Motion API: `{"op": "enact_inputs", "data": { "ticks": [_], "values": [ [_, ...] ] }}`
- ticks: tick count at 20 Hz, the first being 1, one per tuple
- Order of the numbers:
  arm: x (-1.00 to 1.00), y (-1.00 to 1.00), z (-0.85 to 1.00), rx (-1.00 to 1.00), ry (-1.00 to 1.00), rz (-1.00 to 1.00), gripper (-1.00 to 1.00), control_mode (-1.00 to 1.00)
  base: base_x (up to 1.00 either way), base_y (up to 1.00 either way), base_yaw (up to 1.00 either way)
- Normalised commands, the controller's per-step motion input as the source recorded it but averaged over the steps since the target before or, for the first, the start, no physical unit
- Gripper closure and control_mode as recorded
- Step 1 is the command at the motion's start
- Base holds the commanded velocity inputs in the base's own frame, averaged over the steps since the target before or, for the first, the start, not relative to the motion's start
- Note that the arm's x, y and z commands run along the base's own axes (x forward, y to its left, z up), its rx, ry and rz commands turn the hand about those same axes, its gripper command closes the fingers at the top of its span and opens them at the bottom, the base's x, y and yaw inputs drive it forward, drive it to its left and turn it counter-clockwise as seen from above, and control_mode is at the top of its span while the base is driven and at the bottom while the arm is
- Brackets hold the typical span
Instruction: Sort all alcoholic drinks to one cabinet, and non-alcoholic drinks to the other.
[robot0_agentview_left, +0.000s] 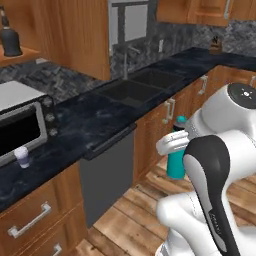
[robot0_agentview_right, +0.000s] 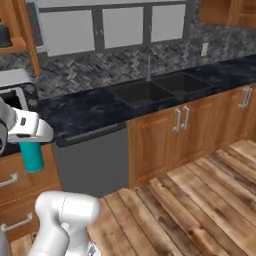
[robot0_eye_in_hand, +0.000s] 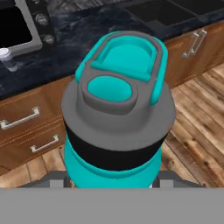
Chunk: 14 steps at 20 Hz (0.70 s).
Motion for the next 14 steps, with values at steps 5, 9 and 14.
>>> {"op": "enact_inputs", "data": {
  "ticks": [5,9,14],
  "values": [
    [0.00,0.00,0.00,0.00,0.00,0.00,1.00,1.00,-0.40,0.00,-0.69],
    [0.00,0.00,0.00,0.00,0.00,0.00,1.00,1.00,-0.25,0.00,-0.67],
    [0.00,0.00,0.00,0.00,0.00,0.00,1.00,1.00,-0.02,-0.03,-0.64]
  ]
}}
